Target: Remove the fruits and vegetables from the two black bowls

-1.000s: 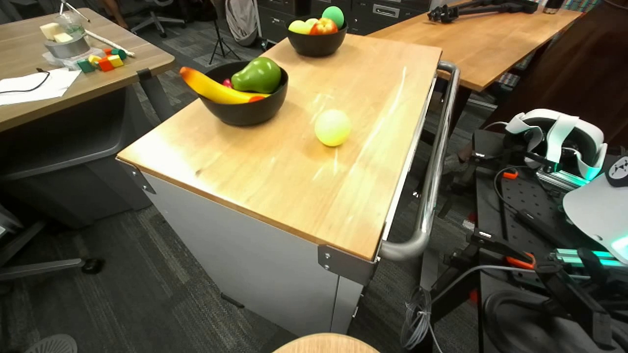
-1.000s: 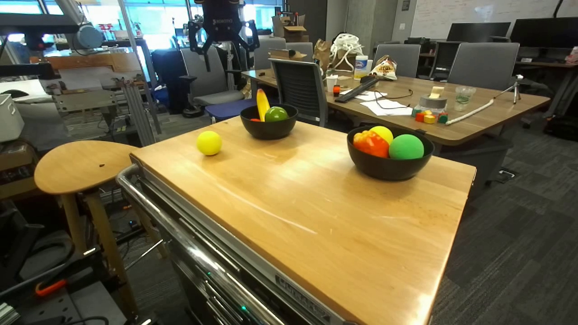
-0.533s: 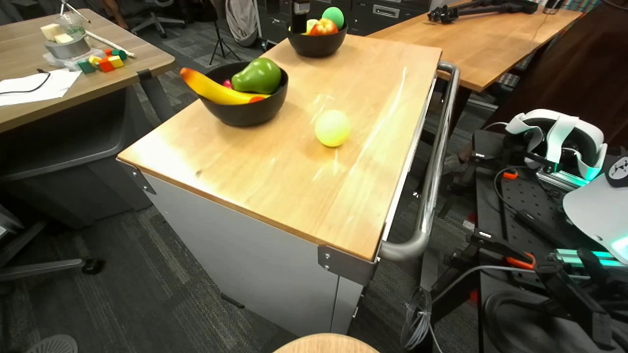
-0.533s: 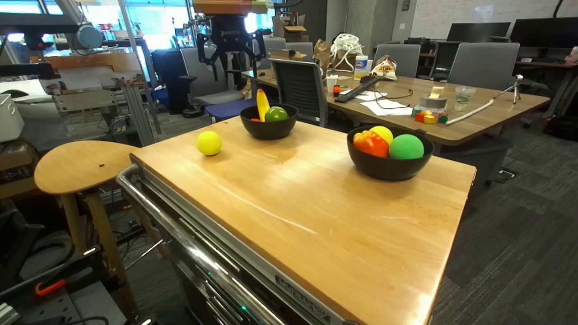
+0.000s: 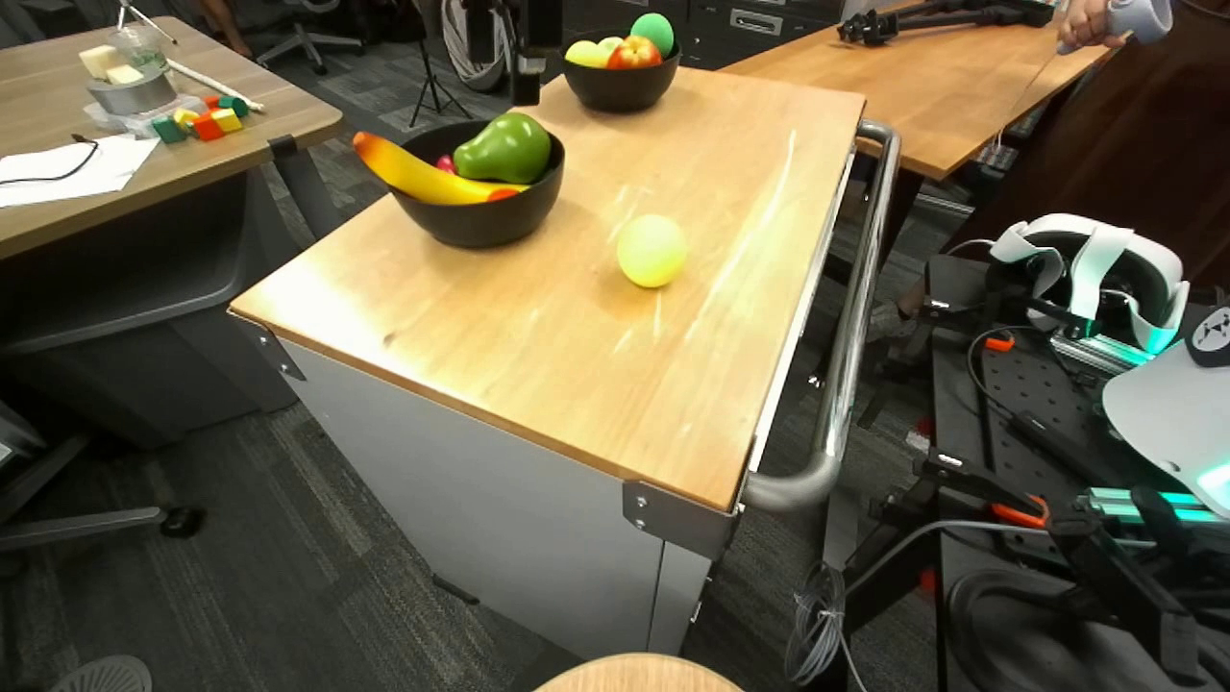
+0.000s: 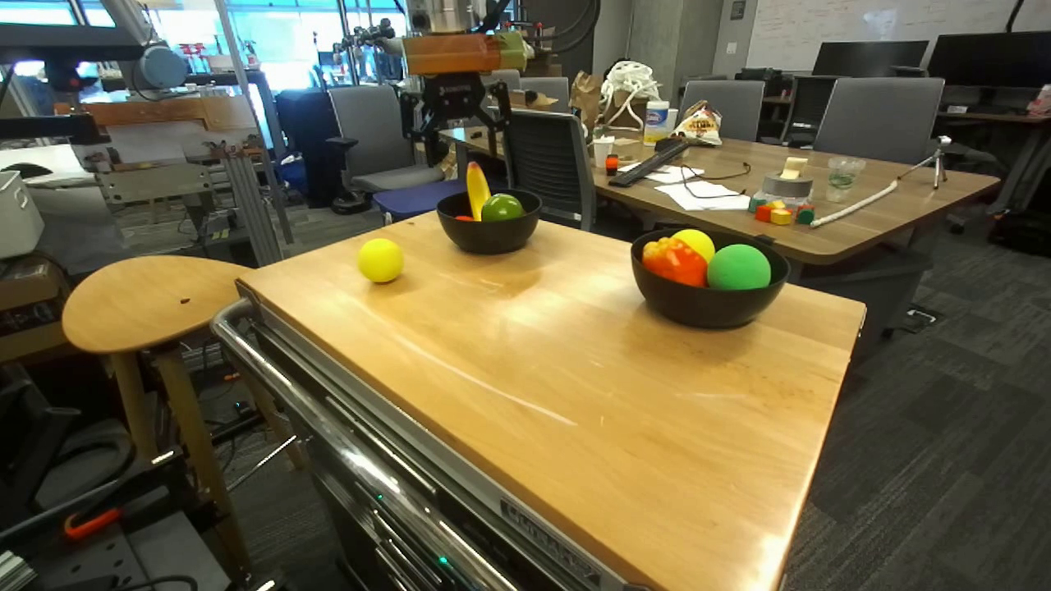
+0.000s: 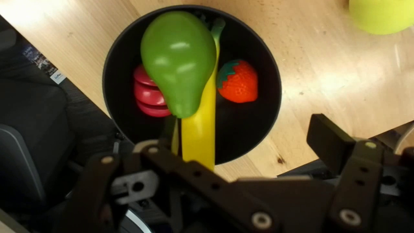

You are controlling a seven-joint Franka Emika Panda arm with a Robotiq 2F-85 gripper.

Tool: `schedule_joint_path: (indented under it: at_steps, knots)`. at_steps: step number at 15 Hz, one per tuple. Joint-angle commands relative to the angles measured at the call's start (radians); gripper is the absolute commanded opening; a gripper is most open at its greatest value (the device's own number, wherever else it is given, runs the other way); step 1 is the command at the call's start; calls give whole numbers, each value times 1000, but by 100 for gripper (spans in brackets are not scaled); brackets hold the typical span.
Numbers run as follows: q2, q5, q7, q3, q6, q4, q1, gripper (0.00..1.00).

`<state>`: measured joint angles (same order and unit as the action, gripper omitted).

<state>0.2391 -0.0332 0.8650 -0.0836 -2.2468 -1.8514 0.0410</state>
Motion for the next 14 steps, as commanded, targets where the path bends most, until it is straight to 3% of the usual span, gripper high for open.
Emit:
schedule_joint_path:
  at_steps: [1,14]
  knots:
    - [92,-32,48,-18,-39,88,-32,100]
    - [246,-40,40,-47,-37,165,-96,100]
